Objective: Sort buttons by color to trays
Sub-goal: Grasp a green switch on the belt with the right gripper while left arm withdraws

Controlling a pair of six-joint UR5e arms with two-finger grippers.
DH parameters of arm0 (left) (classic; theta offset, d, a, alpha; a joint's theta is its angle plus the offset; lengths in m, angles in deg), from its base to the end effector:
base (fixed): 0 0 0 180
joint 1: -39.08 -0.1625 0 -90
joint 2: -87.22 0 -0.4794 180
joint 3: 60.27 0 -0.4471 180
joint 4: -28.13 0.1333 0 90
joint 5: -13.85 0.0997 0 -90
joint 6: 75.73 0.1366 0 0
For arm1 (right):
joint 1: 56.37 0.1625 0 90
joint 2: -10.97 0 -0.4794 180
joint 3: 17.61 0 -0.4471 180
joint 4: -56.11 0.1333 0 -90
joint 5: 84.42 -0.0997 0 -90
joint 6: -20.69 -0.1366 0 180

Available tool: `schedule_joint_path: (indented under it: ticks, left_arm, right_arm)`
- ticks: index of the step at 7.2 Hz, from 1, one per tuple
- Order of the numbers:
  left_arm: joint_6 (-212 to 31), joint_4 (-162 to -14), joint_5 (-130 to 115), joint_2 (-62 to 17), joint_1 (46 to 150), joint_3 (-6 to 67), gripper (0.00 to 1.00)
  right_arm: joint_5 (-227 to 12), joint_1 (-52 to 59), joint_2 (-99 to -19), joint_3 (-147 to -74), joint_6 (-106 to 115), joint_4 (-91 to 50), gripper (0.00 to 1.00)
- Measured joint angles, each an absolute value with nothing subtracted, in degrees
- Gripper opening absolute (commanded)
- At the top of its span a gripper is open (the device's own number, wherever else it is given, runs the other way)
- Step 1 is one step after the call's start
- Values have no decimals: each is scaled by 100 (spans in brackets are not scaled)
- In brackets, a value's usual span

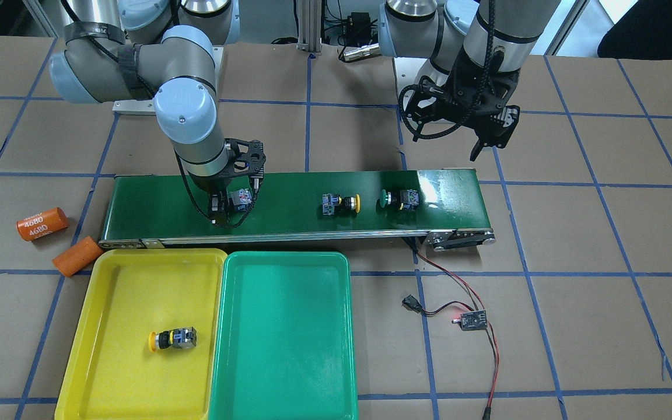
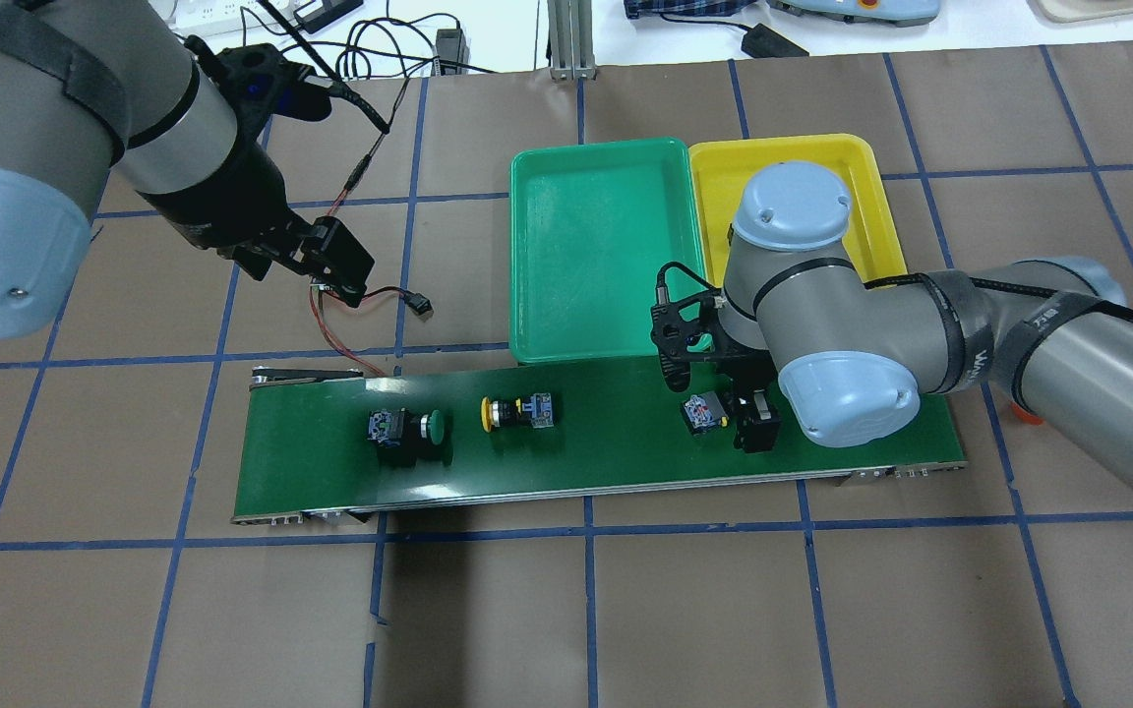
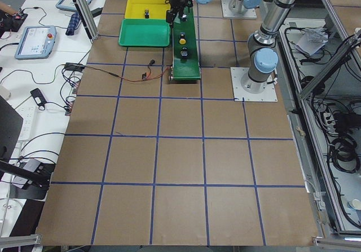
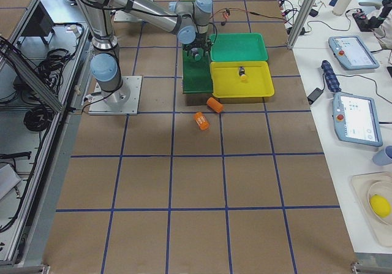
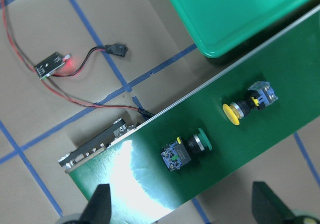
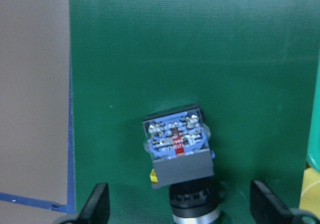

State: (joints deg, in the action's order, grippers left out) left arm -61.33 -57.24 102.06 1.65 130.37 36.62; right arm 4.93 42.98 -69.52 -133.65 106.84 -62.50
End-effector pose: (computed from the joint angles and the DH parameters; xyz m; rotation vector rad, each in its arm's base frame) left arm -0.1491 -0.5112 0.4886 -0.4260 -3.0850 0.0641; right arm 0.2184 -0.4965 0.2277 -2.2603 2.0546 0.1344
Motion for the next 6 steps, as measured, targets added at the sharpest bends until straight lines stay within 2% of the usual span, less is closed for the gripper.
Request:
schedule_joint_path:
  ticks: [1,3,4,5,6]
  left_arm:
    - [-6769,-5715,10469,226,13037,3673,100]
    - [-7247,-5681,10669,314,13038,3694,100]
    - [-7295,-5676,10683,371,13039,3705,100]
    - [-7311,-5676,10684,415,13038,3736,100]
    - [-7310,-5677,10660,435,13037,3762,100]
  right_arm:
    - [514,4286,-6953,-13375,10742,-6231,67]
    - [632,4280,-6969,-13379,10726,-6218,29]
    - [871,4278,-6978,-13380,10714,-6216,21]
    - [1166,4278,-6984,-13379,10696,-6213,3]
    - [1436,4278,-6986,-13370,10683,-6211,0]
